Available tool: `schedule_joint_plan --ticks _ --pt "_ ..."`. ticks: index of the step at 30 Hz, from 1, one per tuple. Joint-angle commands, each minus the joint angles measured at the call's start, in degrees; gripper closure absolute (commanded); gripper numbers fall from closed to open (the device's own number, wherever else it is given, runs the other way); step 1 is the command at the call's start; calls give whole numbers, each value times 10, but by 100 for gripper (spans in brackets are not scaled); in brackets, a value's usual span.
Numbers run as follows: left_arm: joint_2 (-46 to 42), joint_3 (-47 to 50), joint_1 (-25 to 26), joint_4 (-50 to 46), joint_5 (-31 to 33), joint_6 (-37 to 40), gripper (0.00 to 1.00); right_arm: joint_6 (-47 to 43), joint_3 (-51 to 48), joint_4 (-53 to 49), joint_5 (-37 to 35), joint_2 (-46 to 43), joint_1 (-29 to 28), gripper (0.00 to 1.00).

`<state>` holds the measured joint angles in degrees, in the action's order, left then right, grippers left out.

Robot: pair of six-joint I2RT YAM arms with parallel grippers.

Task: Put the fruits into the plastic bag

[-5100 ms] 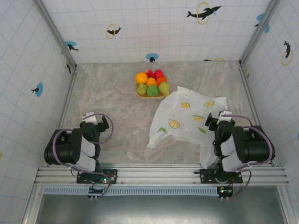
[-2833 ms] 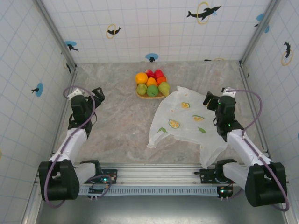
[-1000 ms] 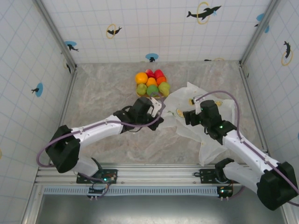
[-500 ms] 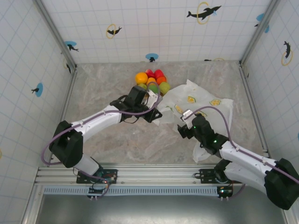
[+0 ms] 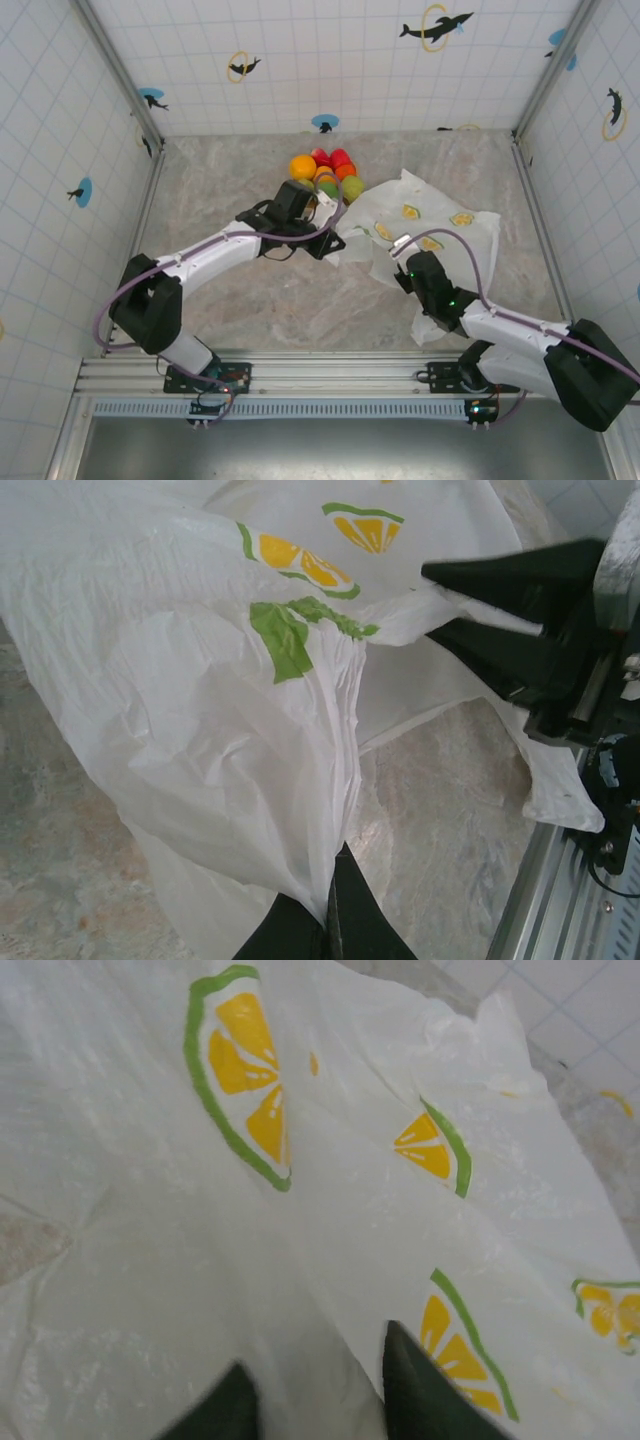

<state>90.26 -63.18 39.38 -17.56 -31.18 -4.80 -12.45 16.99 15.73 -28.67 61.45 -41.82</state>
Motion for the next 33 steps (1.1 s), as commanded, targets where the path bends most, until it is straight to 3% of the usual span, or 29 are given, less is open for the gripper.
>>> schedule_joint_plan --ticks 1,2,4,6,7,8,11,14,20,23,33 --pt "21 -28 -4 38 19 -12 100 42 54 -26 -5 6 15 93" --pt "26 -35 -4 55 32 -22 100 66 78 -59 -2 8 25 100" --pt "37 -54 -4 74 68 -47 96 116 129 -123 30 12 52 100" --pt "44 -74 -5 90 93 -67 74 177 184 -187 70 24 82 100" --pt "44 -83 -5 97 103 -76 58 210 213 -217 91 32 97 100" --pt "40 -88 -6 103 111 -81 50 240 241 -248 102 40 109 100" --pt "10 -85 -9 120 133 -90 29 310 299 -318 137 59 137 100" --pt "-40 -57 -20 138 159 -97 15 366 318 -339 182 60 163 100" --pt "-123 -2 -62 139 138 -136 9 453 340 -341 272 57 209 100" --pt "-146 27 -68 125 158 -138 9 474 354 -350 295 58 230 100" --pt "-123 66 -138 109 190 -209 10 542 288 -278 349 35 275 100"
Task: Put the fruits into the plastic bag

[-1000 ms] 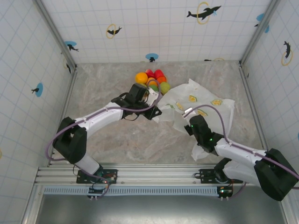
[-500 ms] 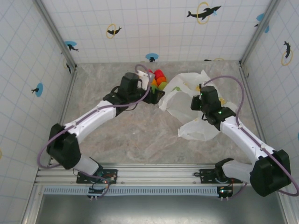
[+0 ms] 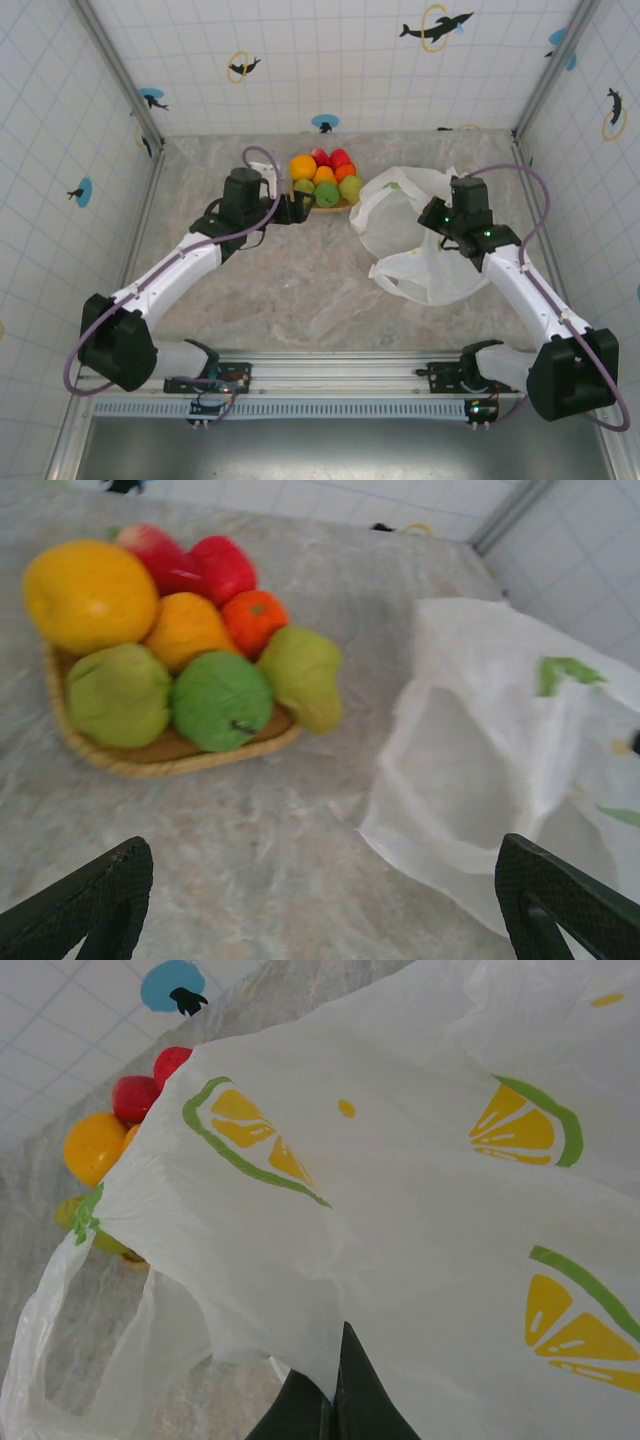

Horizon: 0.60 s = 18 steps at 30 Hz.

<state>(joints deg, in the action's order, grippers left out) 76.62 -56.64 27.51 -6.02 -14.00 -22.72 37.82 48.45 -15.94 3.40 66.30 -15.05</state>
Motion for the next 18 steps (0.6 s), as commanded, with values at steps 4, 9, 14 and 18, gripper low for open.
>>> schedule_joint_plan --ticks 4,9,14,18 --pt "80 -37 -55 -46 59 -23 11 56 -43 74 47 -11 11 100" --pt "169 -100 -65 -60 85 -19 15 64 -48 89 51 -8 12 100" --pt "248 -163 -65 -58 78 -15 17 59 -47 92 57 1 13 100" --pt "291 -201 -65 -57 53 -16 16 59 -52 101 60 3 14 100"
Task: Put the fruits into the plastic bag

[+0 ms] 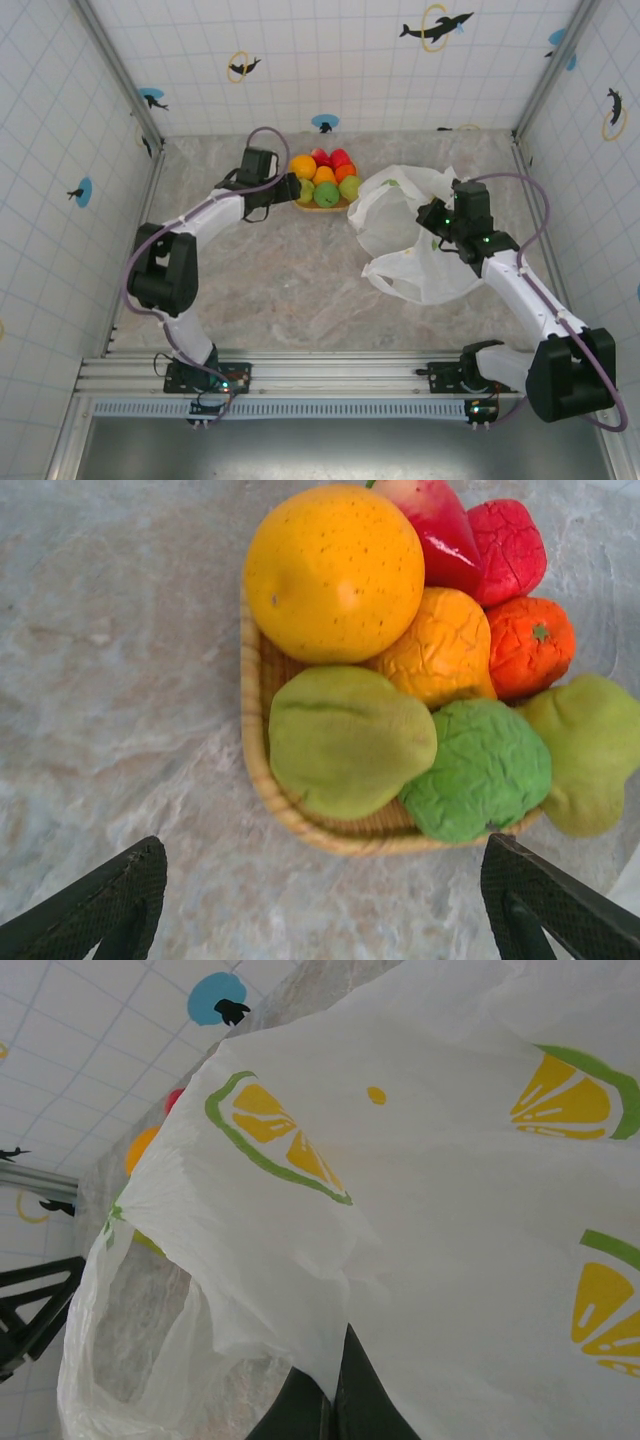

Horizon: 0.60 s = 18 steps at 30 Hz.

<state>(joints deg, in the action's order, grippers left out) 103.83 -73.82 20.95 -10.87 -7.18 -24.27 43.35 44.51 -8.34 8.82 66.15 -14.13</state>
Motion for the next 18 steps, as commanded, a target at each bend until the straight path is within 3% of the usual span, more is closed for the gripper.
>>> schedule_joint_plan --ticks 1,10,18 --pt "28 -37 0 -8 -18 -1 15 4 -13 27 6 6 5 100" --pt "96 -99 4 -8 -38 5 16 5 -30 45 11 8 5 100" --pt "154 -168 20 -44 -6 34 21 9 -41 52 12 7 5 100"
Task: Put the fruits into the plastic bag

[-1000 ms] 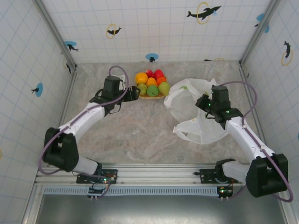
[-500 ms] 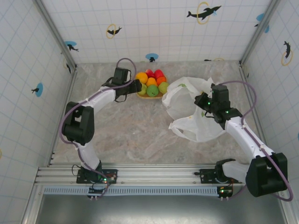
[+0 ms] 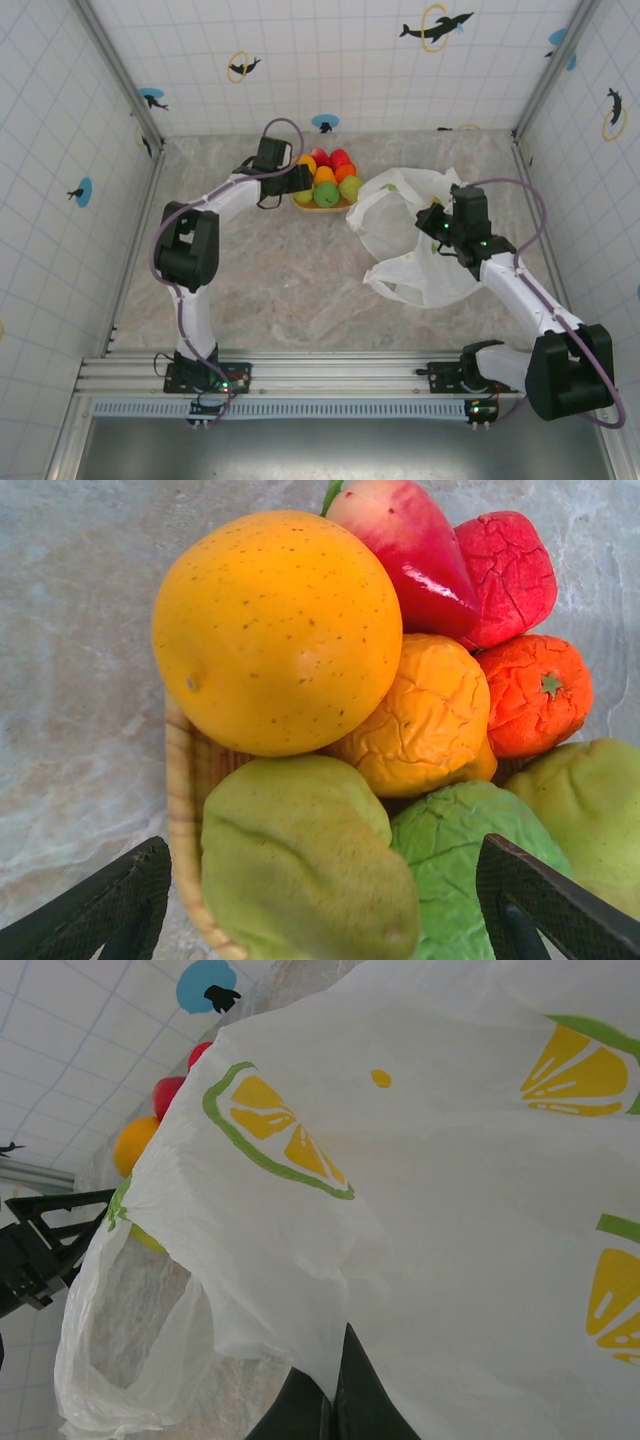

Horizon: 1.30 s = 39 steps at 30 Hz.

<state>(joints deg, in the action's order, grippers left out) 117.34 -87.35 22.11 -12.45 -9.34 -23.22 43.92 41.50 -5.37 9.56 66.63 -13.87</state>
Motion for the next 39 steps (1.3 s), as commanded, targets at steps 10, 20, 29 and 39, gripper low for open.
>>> schedule_joint_plan --ticks 10,20,29,39 --pt "53 -75 19 -68 72 58 34 2 -20 26 7 1 6 100" --pt "62 -78 37 -71 79 64 46 3 -31 28 7 -3 8 100" --pt "55 -76 38 -70 100 70 61 3 -32 27 5 -4 9 100" --pt "10 -52 37 -57 137 96 78 3 -30 25 5 -4 10 100"
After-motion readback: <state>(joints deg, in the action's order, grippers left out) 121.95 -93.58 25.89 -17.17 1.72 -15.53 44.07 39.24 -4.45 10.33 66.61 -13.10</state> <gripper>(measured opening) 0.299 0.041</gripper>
